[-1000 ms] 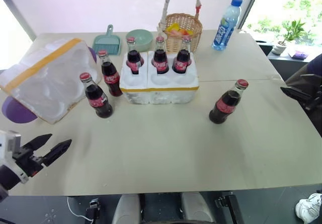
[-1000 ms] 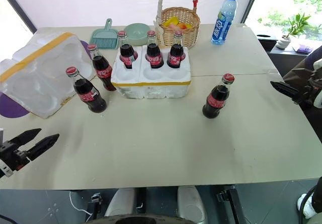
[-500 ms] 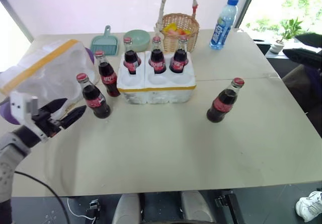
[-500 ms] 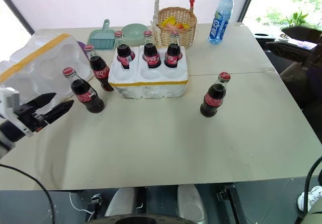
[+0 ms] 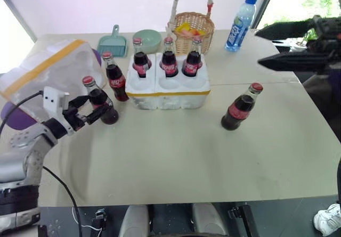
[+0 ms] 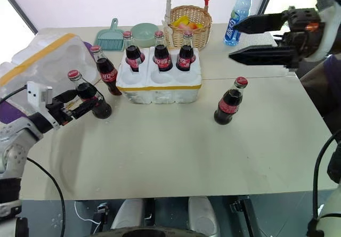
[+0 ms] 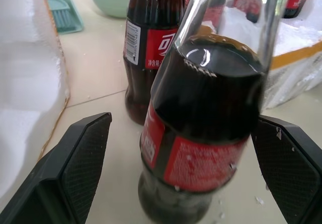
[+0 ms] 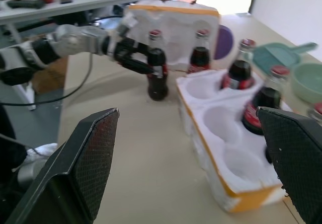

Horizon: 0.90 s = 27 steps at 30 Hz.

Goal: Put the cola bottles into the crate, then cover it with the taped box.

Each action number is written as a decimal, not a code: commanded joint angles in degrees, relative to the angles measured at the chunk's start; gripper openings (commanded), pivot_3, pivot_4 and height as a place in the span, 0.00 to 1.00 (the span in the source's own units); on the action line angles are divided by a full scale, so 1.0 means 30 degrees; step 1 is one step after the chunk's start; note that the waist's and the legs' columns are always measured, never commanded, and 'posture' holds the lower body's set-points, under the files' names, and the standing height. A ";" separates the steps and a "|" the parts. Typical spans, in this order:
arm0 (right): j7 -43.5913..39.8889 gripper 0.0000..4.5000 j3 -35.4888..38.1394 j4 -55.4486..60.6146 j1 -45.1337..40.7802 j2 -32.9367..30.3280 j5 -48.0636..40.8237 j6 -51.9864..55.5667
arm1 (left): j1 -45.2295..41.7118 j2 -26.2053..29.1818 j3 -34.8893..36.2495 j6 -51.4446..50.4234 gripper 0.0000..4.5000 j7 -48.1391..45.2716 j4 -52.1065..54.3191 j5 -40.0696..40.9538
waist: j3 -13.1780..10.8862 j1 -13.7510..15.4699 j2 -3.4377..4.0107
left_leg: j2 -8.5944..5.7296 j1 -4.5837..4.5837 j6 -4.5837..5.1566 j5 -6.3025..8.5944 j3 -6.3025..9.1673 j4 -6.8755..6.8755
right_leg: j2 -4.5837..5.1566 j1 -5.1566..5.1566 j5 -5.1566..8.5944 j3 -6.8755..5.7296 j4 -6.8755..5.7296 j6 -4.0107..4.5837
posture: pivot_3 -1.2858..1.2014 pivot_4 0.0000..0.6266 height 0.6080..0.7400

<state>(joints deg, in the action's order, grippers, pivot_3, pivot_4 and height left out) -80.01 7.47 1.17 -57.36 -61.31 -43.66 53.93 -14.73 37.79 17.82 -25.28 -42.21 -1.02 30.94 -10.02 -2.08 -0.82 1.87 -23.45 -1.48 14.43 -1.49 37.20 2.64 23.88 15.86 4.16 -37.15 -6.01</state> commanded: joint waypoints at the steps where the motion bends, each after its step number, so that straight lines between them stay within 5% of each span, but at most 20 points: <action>1: 0.0481 1.00 0.0465 0.1059 -0.0262 0.0217 -0.0712 0.0161 | -0.1068 -0.0117 -0.0557 0.0927 1.00 -0.0253 -0.0944 -0.0731 | 0.0001 -0.0003 -0.0003 | -0.0003 0.0000 0.0000 0.0000 0.0000 0.0005 | 0.0000 -0.0005 -0.0001 -0.0001 -0.0001 -0.0001 | 0.52 0.24 1.00; 3: 0.0686 1.00 0.0466 0.1119 -0.0348 0.0367 -0.0787 0.0302 | -0.1437 -0.0164 -0.0651 0.1193 1.00 -0.0245 -0.1468 -0.1035 | 0.0001 -0.0049 -0.0004 | -0.0004 -0.0002 0.0000 0.0000 -0.0006 0.0013 | 0.0004 -0.0004 -0.0003 0.0002 -0.0001 -0.0004 | 0.52 0.24 1.00; 8: 0.1432 1.00 0.0238 0.1148 -0.0232 0.0572 -0.0500 0.0211 | -0.0960 0.0793 -0.0019 -0.0064 0.61 -0.1679 -0.0365 0.0109 | -0.0001 -0.0147 -0.0007 | 0.0005 -0.0004 0.0000 0.0000 -0.0005 -0.0005 | -0.0002 0.0023 -0.0004 0.0002 -0.0022 -0.0007 | 0.52 0.24 1.00; 14: 0.1930 1.00 0.0114 0.1395 0.0029 0.0444 -0.0219 -0.0107 | -0.0361 0.3337 0.0798 -0.4446 0.62 -0.4800 0.2942 0.4202 | -0.0030 -0.0137 -0.0054 | 0.0020 -0.0081 0.0000 0.0000 -0.0002 -0.0018 | -0.0009 0.0124 -0.0003 0.0001 -0.0044 -0.0006 | 0.52 0.24 1.00; 17: 0.2012 1.00 0.0160 0.1469 0.0076 0.0438 -0.0254 -0.0089 | -0.2306 0.3934 0.0781 -0.6736 0.62 -0.5294 0.3977 0.6756 | -0.0050 0.0083 -0.0075 | 0.0015 -0.0205 -0.0001 -0.0003 0.0034 0.0045 | 0.0001 0.0203 -0.0004 -0.0031 -0.0066 -0.0008 | 0.52 0.24 1.00; 20: 0.2284 1.00 0.0196 0.1555 0.0186 0.0470 -0.0223 -0.0086 | -0.5466 0.3148 -0.0031 -0.7626 0.62 -0.4723 0.3827 0.7835 | -0.0054 0.0310 -0.0081 | 0.0006 -0.0283 0.0000 -0.0003 0.0075 0.0136 | -0.0008 0.0211 -0.0015 -0.0073 -0.0067 -0.0027 | 0.52 0.24 1.00; 27: 0.3447 1.00 0.0328 0.1934 0.0562 0.0842 -0.0185 -0.0012 | -1.2671 -0.2490 -0.4206 -0.3237 0.62 -0.2106 -0.1268 0.2589 | -0.0061 0.0499 -0.0096 | -0.0052 -0.0320 0.0004 -0.0005 0.0074 0.0326 | -0.0002 0.0134 -0.0101 -0.0050 -0.0050 -0.0175 | 0.52 0.24 1.00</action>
<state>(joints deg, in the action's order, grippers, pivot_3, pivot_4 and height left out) -70.67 7.03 5.66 -55.02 -58.57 -43.97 54.40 -49.41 32.08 6.30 -39.96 -50.58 -0.87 42.41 -10.21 -0.59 -1.11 1.73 -24.42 -1.46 14.41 -1.26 38.21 2.59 24.27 15.52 4.02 -37.27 -6.55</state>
